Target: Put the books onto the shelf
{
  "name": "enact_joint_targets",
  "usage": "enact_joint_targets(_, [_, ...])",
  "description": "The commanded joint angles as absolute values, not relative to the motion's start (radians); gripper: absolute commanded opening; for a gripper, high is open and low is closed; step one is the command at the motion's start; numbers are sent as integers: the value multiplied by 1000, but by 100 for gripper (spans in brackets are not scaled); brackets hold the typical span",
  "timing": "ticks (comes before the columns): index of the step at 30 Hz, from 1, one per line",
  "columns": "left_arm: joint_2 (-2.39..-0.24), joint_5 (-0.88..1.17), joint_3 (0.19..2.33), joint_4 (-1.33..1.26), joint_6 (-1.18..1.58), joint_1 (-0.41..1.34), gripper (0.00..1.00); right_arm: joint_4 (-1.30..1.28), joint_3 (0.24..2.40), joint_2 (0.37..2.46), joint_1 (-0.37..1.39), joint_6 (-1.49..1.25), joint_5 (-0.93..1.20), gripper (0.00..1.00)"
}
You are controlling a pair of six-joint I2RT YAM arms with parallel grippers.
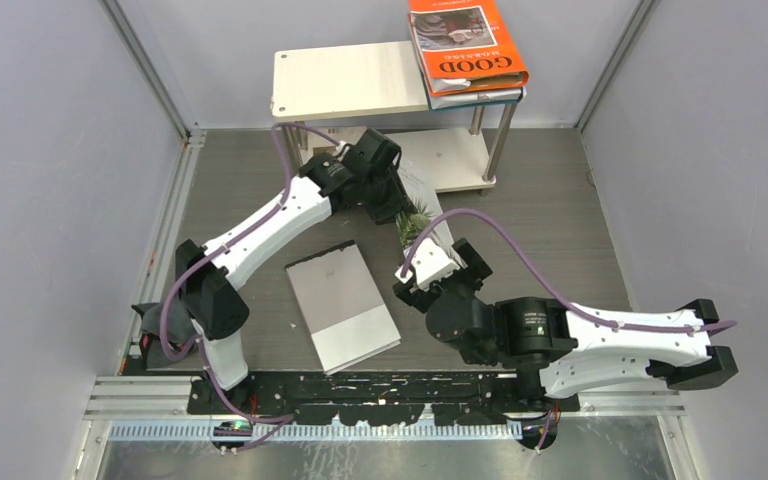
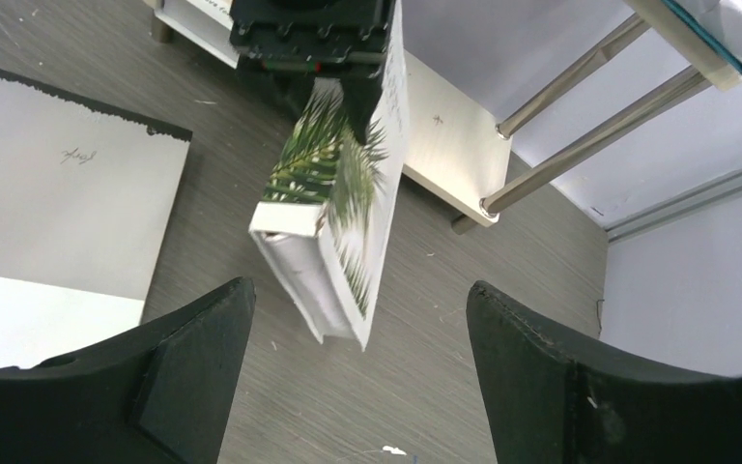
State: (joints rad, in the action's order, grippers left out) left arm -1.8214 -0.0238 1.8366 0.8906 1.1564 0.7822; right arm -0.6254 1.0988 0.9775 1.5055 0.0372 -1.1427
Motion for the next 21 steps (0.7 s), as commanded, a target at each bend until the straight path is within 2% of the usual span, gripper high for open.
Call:
enact_joint_targets(1, [-1810, -24, 1905, 872, 1134, 771, 33, -635, 1081, 979, 1545, -92, -1218, 85])
enact_joint_targets(7, [-1827, -8, 1936, 891, 1134, 770, 33, -632, 1054, 1016, 1568, -116, -1249, 86])
enact_joint_targets(21, [-1827, 49, 1967, 933, 1135, 770, 33, -439, 934, 992, 1547, 22, -1305, 97])
